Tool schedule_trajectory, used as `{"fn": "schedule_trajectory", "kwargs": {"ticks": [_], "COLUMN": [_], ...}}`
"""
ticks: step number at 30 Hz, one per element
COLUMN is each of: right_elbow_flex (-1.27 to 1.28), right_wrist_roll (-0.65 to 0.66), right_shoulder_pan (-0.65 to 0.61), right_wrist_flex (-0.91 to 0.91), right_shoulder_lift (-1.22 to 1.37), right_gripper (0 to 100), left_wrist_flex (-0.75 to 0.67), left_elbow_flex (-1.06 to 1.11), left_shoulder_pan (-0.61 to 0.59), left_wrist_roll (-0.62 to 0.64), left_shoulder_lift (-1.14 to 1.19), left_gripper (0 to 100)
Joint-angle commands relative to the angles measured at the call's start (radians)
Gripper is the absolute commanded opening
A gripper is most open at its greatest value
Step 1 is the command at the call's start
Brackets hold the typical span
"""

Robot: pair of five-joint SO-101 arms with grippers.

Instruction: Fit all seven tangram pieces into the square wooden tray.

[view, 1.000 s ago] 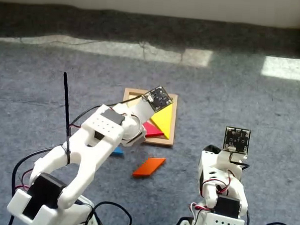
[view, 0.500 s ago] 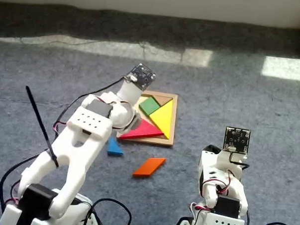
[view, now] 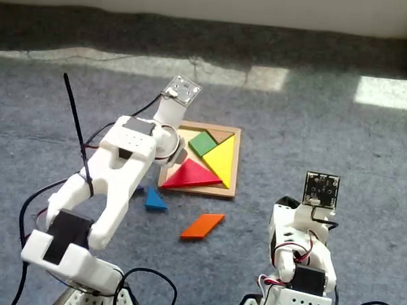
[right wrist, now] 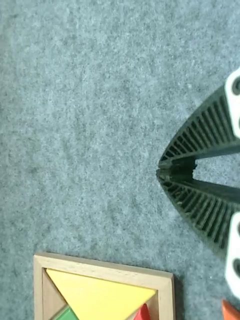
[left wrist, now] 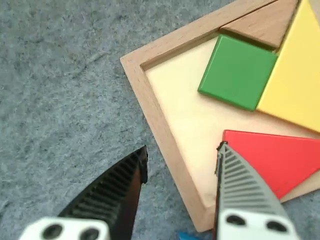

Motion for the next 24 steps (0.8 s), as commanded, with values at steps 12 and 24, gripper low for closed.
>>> {"fn": "schedule_trajectory", "kwargs": {"ticks": [12, 24], "right_elbow_flex": [0.145, 0.145], "right_wrist_roll": [0.009, 0.009], "right_shoulder_pan": [0.012, 0.012], "right_wrist_flex": [0.001, 0.001], "right_shoulder_lift": [0.005, 0.005], "right_gripper": [0.8, 0.8], "left_wrist_flex": [0.075, 0.132], "left_elbow_flex": [-0.14, -0.093], "left_shoulder_pan": [0.156, 0.148], "left_wrist_roll": [-0.041, -0.043], "left_shoulder_lift": [0.081, -0.071], "left_gripper": [23, 23]}}
